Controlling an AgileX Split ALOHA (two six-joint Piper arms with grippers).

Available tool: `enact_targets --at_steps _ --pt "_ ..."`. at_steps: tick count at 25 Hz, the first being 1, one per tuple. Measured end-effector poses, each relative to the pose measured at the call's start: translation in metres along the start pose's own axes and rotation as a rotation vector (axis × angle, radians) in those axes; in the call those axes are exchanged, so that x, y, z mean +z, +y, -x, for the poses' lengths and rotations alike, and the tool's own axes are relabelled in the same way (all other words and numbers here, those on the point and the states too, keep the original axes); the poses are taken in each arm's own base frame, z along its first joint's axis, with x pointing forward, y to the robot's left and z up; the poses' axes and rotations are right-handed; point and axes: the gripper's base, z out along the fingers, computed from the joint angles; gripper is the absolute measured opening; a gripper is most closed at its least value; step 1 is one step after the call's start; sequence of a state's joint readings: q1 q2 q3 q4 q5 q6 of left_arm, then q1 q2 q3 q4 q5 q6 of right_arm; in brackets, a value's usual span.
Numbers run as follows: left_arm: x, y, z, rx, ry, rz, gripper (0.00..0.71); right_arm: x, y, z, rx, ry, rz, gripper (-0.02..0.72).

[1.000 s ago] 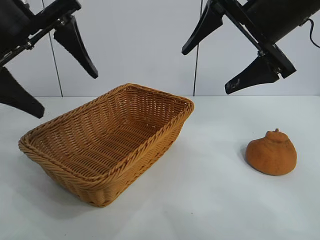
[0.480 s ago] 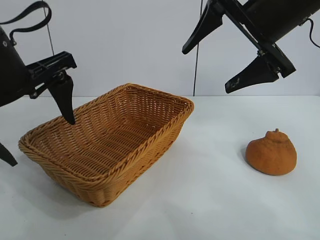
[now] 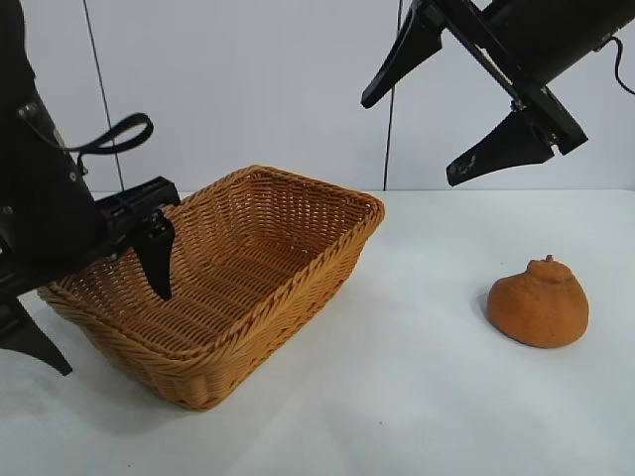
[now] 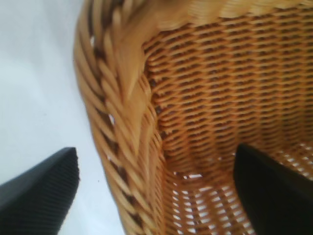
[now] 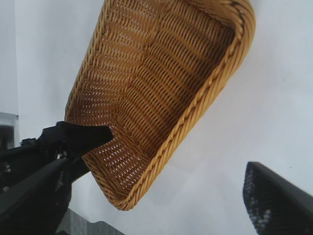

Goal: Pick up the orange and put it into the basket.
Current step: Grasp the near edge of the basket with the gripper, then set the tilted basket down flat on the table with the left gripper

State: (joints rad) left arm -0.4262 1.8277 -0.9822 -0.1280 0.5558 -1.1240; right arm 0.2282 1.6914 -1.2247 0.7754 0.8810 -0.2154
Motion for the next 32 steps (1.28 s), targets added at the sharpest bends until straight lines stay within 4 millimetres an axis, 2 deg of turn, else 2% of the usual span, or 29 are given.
enact_targets --at_steps 3,5,7,9,10,11,15,18,21,22,26,32 --pt "0.010 0.002 0.000 -0.003 0.007 0.022 0.593 0.000 0.000 0.000 0.000 0.002 0.000 0.652" --pt "0.011 0.002 0.000 -0.003 0.007 0.023 0.515 0.000 0.000 0.000 0.000 0.002 0.001 0.652" --pt "0.011 0.002 0.000 -0.003 0.008 0.026 0.362 0.000 0.000 0.000 0.000 0.004 0.001 0.652" --pt "0.011 0.004 -0.001 -0.005 0.016 0.043 0.177 0.000 0.000 0.000 0.000 0.005 0.001 0.652" --pt "0.011 0.004 -0.001 -0.029 0.019 0.038 0.130 0.000 0.000 0.000 0.000 0.005 0.001 0.652" --pt "0.010 0.003 0.000 -0.031 0.016 0.032 0.112 0.000 0.000 0.000 0.000 0.005 0.001 0.652" --pt "0.007 0.000 0.001 -0.029 0.019 0.032 0.090 0.000 0.000 -0.001 0.001 0.006 0.001 0.652" --pt "-0.003 -0.008 0.008 -0.010 0.016 0.010 0.087 0.000 0.000 -0.001 0.001 0.006 0.001 0.652" --pt "-0.015 -0.017 0.029 0.020 0.019 -0.037 0.085 0.000 0.000 -0.001 0.001 0.006 0.001 0.652" --pt "-0.021 -0.019 0.044 0.050 0.029 -0.053 0.085 0.000 0.000 -0.001 0.001 0.006 0.001 0.652" --pt "-0.028 -0.024 0.074 0.154 0.047 -0.056 0.085 0.000 0.000 -0.001 0.001 0.006 0.001 0.652" --pt "-0.035 -0.039 0.088 0.395 0.085 -0.051 0.085 0.000 0.000 -0.001 0.001 0.006 0.001 0.652"
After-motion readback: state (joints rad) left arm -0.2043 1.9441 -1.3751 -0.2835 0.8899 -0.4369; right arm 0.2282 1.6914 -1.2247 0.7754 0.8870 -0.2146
